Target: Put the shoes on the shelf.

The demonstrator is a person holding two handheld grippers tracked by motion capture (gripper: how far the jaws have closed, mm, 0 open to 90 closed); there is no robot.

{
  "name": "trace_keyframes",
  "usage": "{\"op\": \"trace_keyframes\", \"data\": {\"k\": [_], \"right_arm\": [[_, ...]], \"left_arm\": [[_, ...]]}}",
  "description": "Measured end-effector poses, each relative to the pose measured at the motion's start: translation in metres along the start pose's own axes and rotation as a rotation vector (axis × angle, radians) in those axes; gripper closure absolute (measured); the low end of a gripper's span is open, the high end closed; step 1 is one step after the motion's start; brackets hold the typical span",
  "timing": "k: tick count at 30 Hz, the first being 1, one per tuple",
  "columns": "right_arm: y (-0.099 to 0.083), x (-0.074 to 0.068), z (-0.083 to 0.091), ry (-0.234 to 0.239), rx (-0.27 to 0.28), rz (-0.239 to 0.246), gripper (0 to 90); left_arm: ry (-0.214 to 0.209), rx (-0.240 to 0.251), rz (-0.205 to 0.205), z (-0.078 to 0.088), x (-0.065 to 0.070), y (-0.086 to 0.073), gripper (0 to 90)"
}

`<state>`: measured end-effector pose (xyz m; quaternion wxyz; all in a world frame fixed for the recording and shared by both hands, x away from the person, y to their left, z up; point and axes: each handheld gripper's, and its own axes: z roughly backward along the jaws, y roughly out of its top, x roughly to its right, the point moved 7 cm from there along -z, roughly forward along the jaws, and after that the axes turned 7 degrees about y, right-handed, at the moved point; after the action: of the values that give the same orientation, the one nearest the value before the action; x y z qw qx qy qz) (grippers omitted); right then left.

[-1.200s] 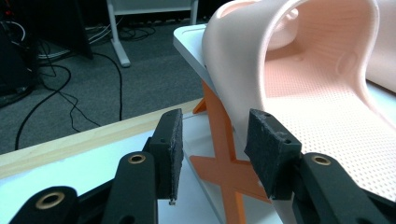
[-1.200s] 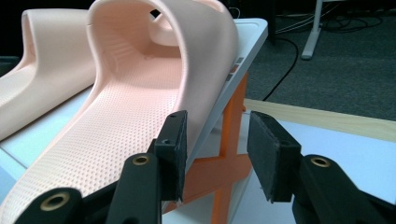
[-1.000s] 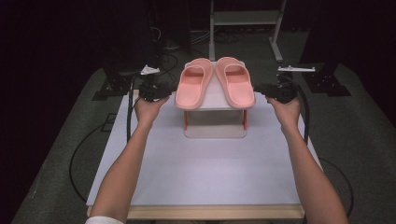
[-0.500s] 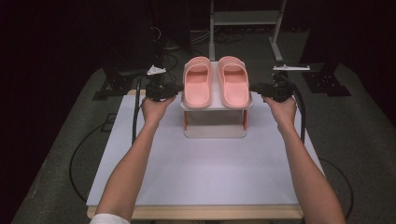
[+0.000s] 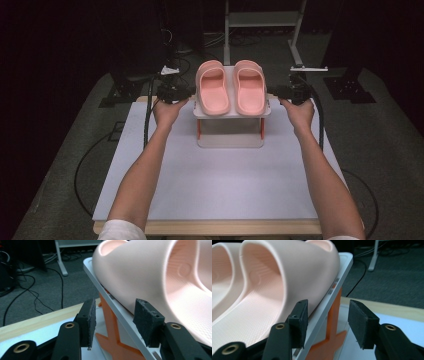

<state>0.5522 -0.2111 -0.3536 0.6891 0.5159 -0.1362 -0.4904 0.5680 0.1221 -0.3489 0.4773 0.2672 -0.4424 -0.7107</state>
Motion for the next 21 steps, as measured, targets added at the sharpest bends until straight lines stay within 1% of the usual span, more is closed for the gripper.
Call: {"op": "trace_keyframes", "data": {"k": [2,3,5,6,7,8,9,12,14,15,17,18,19,20,21], "right_arm": [[0.001,0.0,-0.001,-0.005,0.007,0.0,49.8],[0.002,0.001,-0.004,-0.004,0.019,-0.01,49.3],[0.001,0.003,-0.006,-0.018,0.022,-0.01,48.8],[0.001,0.004,-0.007,-0.017,0.019,-0.015,48.7],[0.001,0.005,-0.008,-0.017,0.02,-0.017,48.7],[0.001,0.006,-0.008,-0.017,0.022,-0.013,48.6],[0.001,0.006,-0.008,-0.017,0.024,-0.012,48.6],[0.001,0.005,-0.008,-0.014,0.027,-0.011,48.7],[0.001,0.006,-0.009,-0.009,0.027,-0.014,48.7],[0.001,0.005,-0.009,-0.008,0.028,-0.015,49.0],[0.001,0.004,-0.009,-0.006,0.027,-0.01,49.4],[0.001,0.003,-0.009,-0.001,0.025,-0.011,49.4],[0.001,0.001,-0.011,0.002,0.024,-0.002,50.0],[0.0,0.0,-0.011,-0.007,0.022,0.004,50.0],[0.0,0.0,-0.011,-0.007,0.019,0.001,50.0]], "left_arm": [[0.001,-0.006,0.0,-0.001,0.0,0.001,51.5],[0.012,-0.005,-0.005,-0.004,-0.001,0.003,50.9],[0.018,0.0,0.0,-0.007,-0.002,0.005,51.0],[0.023,-0.004,0.004,-0.008,-0.003,0.005,51.1],[0.018,-0.011,0.011,-0.01,-0.003,0.004,51.1],[0.013,-0.024,0.007,-0.013,-0.002,0.004,51.0],[0.017,-0.025,0.0,-0.013,-0.002,0.003,50.9],[0.013,-0.014,0.0,-0.014,-0.001,0.005,51.5],[0.013,-0.018,-0.005,-0.014,-0.001,0.005,52.0],[0.007,-0.022,-0.011,-0.014,0.001,0.005,52.2],[0.003,-0.022,-0.008,-0.015,0.002,0.006,52.5],[-0.001,-0.021,-0.015,-0.016,0.004,0.006,52.5],[0.004,-0.019,-0.017,-0.017,0.005,0.006,53.5],[0.009,-0.021,-0.028,-0.017,0.006,0.007,53.5],[0.008,-0.021,-0.025,-0.018,0.006,0.007,53.5]]}}
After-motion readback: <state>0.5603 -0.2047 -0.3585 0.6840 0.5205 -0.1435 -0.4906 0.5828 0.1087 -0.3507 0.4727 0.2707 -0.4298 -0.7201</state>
